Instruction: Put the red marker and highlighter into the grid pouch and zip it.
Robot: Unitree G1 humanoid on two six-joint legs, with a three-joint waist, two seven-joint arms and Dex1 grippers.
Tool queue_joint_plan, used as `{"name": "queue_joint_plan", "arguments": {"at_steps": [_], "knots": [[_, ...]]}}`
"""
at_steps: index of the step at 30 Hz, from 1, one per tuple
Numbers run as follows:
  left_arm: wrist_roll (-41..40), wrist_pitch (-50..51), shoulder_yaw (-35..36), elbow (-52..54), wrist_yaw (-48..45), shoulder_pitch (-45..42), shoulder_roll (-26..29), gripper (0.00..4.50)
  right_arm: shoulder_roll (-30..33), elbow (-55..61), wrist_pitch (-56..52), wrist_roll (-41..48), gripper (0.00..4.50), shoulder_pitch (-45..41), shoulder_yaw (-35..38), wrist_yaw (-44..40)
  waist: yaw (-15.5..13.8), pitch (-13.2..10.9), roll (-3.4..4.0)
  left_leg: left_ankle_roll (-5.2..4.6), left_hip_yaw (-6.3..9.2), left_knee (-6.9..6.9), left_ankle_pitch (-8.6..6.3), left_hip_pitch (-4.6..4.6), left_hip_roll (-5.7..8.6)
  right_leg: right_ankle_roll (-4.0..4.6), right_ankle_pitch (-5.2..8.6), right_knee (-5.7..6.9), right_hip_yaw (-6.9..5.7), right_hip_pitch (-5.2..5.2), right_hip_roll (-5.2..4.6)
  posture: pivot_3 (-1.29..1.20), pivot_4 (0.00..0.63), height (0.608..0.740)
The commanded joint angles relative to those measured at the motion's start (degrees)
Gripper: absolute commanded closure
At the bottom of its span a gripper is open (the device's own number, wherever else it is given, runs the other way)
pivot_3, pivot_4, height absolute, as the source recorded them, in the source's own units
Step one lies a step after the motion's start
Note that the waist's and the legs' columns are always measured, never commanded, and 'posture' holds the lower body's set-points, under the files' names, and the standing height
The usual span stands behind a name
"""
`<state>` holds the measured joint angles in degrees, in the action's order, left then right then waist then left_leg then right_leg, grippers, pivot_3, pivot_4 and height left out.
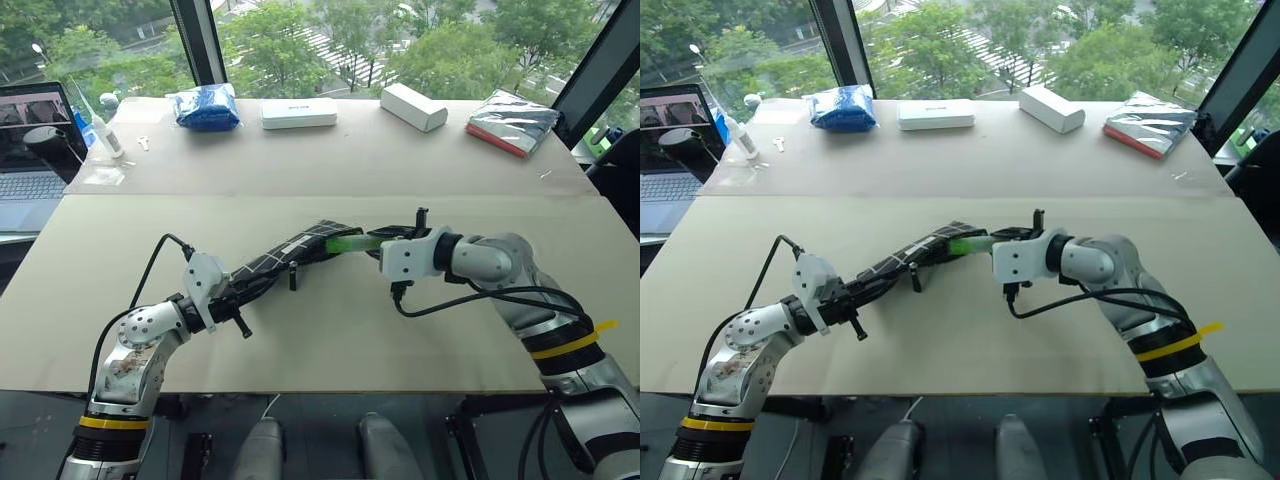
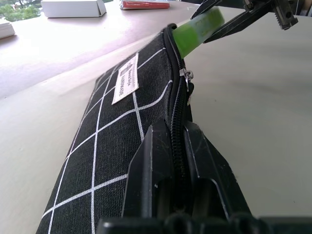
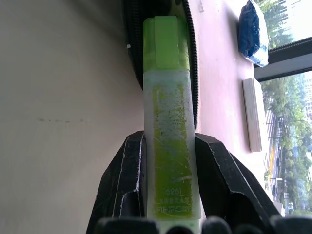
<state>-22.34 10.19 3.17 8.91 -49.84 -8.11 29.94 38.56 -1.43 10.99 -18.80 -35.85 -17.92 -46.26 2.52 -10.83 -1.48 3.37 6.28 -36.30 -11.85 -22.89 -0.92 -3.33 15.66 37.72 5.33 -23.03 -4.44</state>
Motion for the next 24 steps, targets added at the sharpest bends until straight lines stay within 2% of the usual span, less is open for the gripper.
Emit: {"name": "queue_joint_plan", "arguments": {"at_steps": [1,5,15,24], "knots": [[-0.2,-0.9,0.6,1.0,-0.3,-0.3,0.7,4.50,-0.2,2.0,-1.7,3.4,3.48,-1.6,2.2,-1.9,0.0,0.0,0.00,0.00,0.00,0.00,0.00,0.00,0.00,0.00,0.00,0.01,0.00,0.00,0.00,0.00,0.150,0.740],[-0.2,-0.8,0.6,0.9,-0.6,-0.4,0.7,4.50,-0.3,1.1,0.0,-0.1,3.48,-2.4,0.6,-0.8,0.1,0.0,0.00,0.00,0.00,0.00,0.00,0.01,0.00,0.00,0.00,0.03,0.00,0.00,0.00,0.00,0.150,0.740],[-0.2,-0.6,0.3,0.3,-0.9,-1.4,0.6,4.50,-8.1,1.6,0.4,-6.8,3.48,-4.5,-5.4,1.1,0.1,0.0,0.00,0.02,0.00,0.00,0.01,0.02,0.00,0.00,0.00,0.17,0.00,-0.07,0.01,0.00,0.150,0.740],[-0.4,-0.3,0.6,0.6,-0.6,-1.1,0.5,4.50,-11.7,-2.7,8.4,-12.5,3.48,-6.8,-10.0,6.1,0.1,0.0,0.00,0.05,0.00,-0.01,0.03,0.03,-0.01,0.00,0.00,0.23,-0.01,-0.08,0.01,0.00,0.150,0.740]]}}
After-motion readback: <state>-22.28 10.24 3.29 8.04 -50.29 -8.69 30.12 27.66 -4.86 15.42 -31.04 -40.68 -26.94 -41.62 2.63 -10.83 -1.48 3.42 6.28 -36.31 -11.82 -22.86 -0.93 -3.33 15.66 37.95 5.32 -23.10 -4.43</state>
